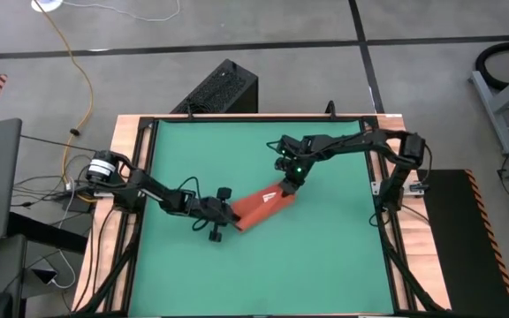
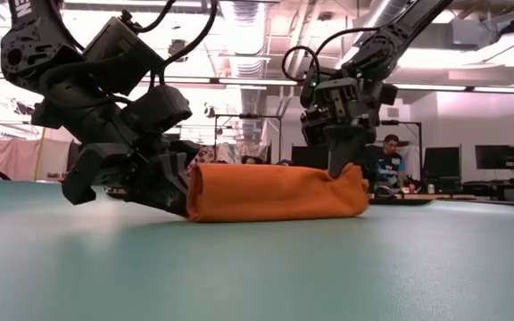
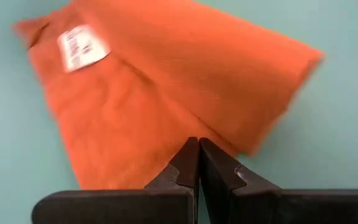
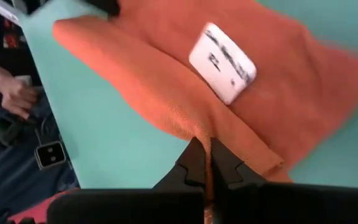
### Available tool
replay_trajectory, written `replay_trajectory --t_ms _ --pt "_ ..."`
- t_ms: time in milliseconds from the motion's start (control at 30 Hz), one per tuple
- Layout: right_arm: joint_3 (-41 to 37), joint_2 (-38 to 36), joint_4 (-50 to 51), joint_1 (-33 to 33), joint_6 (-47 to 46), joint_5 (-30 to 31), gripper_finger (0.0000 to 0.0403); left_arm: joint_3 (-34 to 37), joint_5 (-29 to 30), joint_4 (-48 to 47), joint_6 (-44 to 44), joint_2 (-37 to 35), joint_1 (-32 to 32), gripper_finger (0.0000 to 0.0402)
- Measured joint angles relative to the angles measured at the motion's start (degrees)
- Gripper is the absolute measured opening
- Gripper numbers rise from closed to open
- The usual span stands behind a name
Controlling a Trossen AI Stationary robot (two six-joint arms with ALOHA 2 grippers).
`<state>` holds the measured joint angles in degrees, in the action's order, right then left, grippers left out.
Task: Roll towel
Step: Roll the orange towel
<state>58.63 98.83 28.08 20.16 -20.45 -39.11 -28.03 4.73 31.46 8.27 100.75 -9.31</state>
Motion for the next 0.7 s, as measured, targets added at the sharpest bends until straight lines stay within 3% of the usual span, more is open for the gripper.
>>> replay_trajectory --t_ms 700 --pt "0.0 -0.1 -7.3 1.7 -2.0 3.6 0.0009 0.1 0.1 1.9 -0.6 0.0 -1.1 0.0"
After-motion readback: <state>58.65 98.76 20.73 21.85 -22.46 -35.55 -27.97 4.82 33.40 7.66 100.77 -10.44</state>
